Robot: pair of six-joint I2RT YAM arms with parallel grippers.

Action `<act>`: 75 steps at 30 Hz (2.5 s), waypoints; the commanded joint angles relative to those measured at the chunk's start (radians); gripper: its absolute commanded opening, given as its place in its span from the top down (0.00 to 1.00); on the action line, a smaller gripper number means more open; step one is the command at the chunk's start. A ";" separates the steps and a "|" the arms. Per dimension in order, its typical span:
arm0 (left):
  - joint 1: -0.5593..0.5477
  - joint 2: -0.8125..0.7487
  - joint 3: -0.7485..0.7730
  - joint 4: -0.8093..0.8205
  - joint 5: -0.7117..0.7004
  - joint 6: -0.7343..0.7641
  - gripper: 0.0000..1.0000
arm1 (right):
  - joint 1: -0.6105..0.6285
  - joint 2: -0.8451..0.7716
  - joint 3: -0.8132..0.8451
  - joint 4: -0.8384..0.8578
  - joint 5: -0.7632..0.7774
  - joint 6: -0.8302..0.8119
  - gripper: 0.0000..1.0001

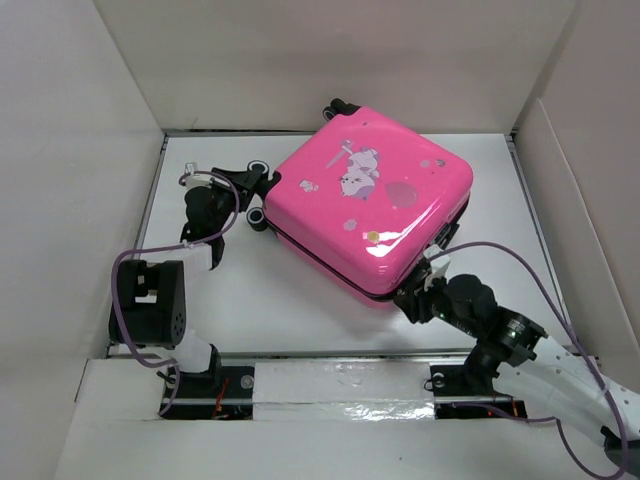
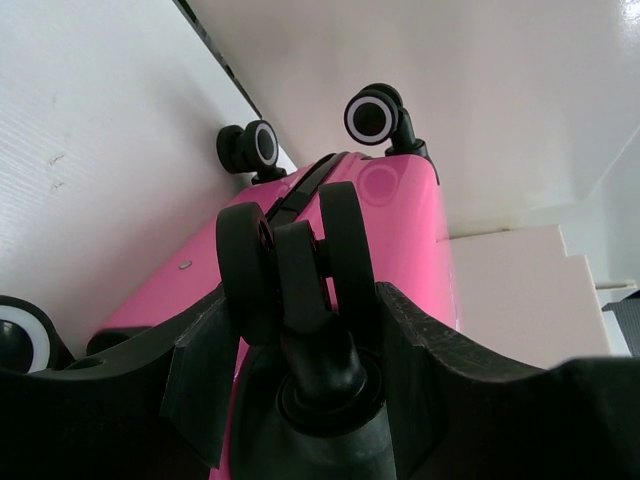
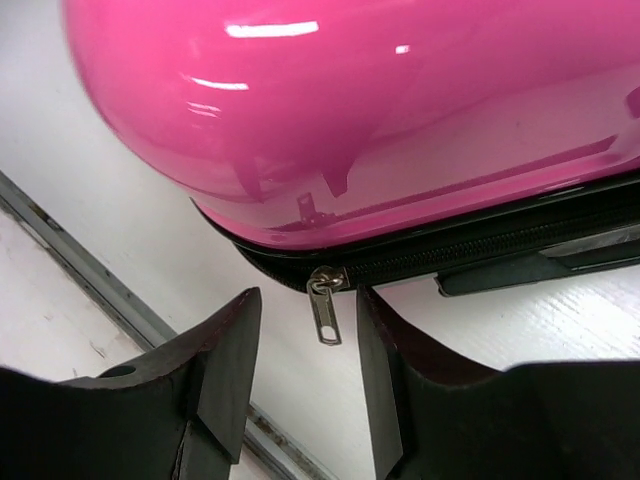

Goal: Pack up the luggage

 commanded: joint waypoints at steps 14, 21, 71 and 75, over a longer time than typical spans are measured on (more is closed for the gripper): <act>-0.025 -0.128 0.109 0.052 0.153 -0.093 1.00 | 0.008 0.058 0.016 0.006 0.005 0.029 0.53; -0.025 -0.169 0.129 0.007 0.162 -0.107 1.00 | 0.008 0.126 0.031 0.018 -0.002 0.011 0.57; 0.018 0.081 0.072 0.173 0.171 -0.161 1.00 | 0.017 0.060 -0.118 0.316 0.133 0.011 0.66; 0.018 0.087 0.057 0.184 0.171 -0.159 1.00 | 0.017 0.041 -0.127 0.330 0.167 0.006 0.71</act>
